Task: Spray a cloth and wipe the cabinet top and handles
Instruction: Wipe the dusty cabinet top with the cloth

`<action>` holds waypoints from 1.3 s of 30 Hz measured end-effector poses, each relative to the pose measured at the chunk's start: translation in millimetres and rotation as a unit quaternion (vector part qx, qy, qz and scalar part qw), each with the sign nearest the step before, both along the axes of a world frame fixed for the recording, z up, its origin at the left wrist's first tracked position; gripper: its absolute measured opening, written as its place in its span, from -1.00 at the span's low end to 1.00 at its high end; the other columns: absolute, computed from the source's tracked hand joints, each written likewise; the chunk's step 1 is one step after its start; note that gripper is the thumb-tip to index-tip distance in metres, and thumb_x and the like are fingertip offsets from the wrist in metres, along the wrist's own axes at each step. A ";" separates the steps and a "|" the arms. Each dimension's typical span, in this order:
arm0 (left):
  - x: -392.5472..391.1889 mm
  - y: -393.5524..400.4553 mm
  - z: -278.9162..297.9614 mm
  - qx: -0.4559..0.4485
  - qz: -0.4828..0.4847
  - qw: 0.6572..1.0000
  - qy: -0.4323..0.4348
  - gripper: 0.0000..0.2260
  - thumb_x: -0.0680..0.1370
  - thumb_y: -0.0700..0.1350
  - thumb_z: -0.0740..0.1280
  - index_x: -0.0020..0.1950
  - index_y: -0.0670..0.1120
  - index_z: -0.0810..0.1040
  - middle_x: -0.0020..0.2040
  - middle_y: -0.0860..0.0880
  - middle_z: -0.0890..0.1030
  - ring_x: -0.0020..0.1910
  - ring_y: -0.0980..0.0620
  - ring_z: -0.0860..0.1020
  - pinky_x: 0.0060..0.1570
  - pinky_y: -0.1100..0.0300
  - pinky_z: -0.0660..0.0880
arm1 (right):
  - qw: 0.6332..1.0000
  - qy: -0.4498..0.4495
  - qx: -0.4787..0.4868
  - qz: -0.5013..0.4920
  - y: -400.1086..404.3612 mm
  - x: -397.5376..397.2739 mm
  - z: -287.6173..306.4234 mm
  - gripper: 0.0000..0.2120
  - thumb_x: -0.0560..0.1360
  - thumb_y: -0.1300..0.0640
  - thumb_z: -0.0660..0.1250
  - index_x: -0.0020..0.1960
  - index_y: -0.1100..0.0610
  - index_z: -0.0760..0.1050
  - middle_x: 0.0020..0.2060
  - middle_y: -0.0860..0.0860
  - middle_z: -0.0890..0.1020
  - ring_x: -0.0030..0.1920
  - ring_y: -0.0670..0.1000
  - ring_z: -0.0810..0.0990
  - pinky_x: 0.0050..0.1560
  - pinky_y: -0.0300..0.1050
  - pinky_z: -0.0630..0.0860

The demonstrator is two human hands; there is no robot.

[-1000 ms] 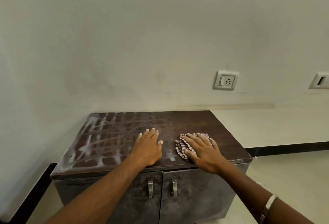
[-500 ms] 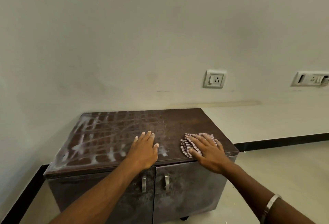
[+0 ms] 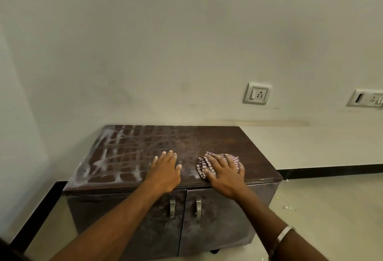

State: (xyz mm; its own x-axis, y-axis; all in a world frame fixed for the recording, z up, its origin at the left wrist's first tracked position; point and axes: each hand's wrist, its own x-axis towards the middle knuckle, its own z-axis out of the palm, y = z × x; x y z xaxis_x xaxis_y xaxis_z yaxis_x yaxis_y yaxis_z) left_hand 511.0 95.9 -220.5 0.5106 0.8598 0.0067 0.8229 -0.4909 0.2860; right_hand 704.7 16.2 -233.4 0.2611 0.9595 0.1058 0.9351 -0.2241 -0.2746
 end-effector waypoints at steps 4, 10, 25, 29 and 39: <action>-9.3 2.6 -3.9 0.006 0.015 1.000 0.006 -0.49 0.67 0.04 -0.03 0.58 -0.12 0.02 0.60 -0.04 0.00 0.58 -0.03 -0.06 0.54 0.01 -0.10 | 0.999 0.009 0.002 0.032 9.8 -39.1 -1.1 -0.48 0.58 -0.26 -0.03 0.51 -0.27 0.01 0.55 -0.18 0.07 0.56 0.03 -0.14 0.46 0.28 -0.26; -26.6 9.5 -5.9 0.009 0.031 0.999 0.016 -0.49 0.67 0.04 -0.04 0.59 -0.12 0.01 0.60 -0.04 -0.01 0.58 -0.03 -0.06 0.54 0.01 -0.09 | 0.996 -0.011 0.016 0.085 -2.4 -50.6 -1.3 -0.48 0.58 -0.27 -0.04 0.52 -0.27 0.01 0.54 -0.19 0.08 0.56 -0.02 -0.14 0.48 0.24 -0.24; -31.5 18.4 -3.6 0.007 0.025 1.000 -0.010 -0.49 0.67 0.04 -0.03 0.59 -0.11 0.01 0.60 -0.03 -0.01 0.58 -0.01 -0.07 0.54 0.02 -0.12 | 0.995 -0.009 -0.019 0.095 23.7 -48.5 5.1 -0.49 0.59 -0.26 -0.04 0.52 -0.27 0.00 0.54 -0.20 0.06 0.56 -0.02 -0.16 0.48 0.23 -0.25; -28.6 26.2 -2.3 0.004 0.022 1.000 -0.005 -0.50 0.67 0.03 -0.03 0.59 -0.11 0.01 0.60 -0.03 -0.02 0.58 -0.02 -0.07 0.54 0.01 -0.11 | 0.995 -0.015 -0.033 0.090 18.1 -25.0 8.1 -0.49 0.59 -0.27 -0.03 0.51 -0.29 0.01 0.54 -0.22 0.06 0.55 -0.06 -0.14 0.49 0.18 -0.24; -19.6 58.8 9.0 0.010 0.027 1.000 0.007 -0.50 0.67 0.02 -0.04 0.59 -0.11 -0.01 0.60 -0.04 -0.03 0.58 -0.02 -0.09 0.54 0.01 -0.13 | 0.994 -0.008 -0.054 0.098 71.7 -27.4 10.6 -0.48 0.59 -0.26 -0.05 0.52 -0.30 -0.05 0.55 -0.24 -0.02 0.56 -0.03 -0.20 0.48 0.23 -0.28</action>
State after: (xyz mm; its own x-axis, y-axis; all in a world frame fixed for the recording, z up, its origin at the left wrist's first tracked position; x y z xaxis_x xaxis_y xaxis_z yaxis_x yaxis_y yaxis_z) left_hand 491.4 154.8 -211.5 0.4629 0.8862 0.0177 0.8528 -0.4507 0.2638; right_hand 677.3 87.9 -222.8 0.0668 0.9978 0.0012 0.9679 -0.0645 -0.2429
